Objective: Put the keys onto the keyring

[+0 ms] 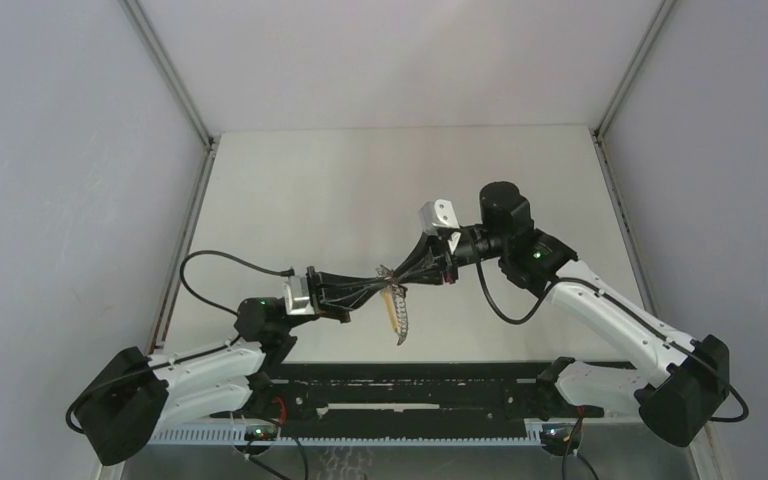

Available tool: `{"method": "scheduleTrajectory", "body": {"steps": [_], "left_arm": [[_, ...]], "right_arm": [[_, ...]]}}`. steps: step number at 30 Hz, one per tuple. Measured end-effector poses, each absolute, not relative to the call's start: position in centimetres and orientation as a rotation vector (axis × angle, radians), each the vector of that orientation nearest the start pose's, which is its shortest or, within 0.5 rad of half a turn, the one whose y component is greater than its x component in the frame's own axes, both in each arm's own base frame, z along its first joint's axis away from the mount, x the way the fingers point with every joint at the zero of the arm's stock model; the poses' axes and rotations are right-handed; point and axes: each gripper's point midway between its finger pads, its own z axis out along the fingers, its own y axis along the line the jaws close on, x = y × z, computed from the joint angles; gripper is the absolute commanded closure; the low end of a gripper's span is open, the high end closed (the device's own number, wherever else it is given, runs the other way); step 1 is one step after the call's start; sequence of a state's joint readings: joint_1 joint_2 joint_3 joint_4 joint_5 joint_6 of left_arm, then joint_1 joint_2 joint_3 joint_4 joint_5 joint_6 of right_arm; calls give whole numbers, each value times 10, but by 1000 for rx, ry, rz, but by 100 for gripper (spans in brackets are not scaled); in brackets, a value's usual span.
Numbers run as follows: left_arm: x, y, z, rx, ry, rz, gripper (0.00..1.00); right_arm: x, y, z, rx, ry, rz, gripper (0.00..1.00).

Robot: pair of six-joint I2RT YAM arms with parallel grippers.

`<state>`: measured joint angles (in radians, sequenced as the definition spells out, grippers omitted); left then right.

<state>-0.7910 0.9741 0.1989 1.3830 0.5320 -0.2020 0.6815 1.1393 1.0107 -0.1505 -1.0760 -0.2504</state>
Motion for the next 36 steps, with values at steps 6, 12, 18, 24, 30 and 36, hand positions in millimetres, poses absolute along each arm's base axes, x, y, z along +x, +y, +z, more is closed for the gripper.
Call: {"method": "scheduleTrajectory", "body": {"steps": [6,12,18,24,30,36], "left_arm": [[137,-277,296,788,807,-1158,100],[136,-277,297,786,808,-1166,100],[135,-278,298,790,802,-1177,97],[136,-279,297,781,812,-1197,64],[145,-273,296,753,847,-1205,61],[150,-276,272,792,966,-1222,60]], "right_arm": [[146,312,288,-1480,1209,1287,87],[145,314,289,-1501,1196,1290,95],[144,313,291,-1514,1183,1283,100],[144,309,293,-1540,1241,1250,100],[154,304,303,-1570,1389,1097,100],[157,301,283,-1681,1618,907,100]]}}
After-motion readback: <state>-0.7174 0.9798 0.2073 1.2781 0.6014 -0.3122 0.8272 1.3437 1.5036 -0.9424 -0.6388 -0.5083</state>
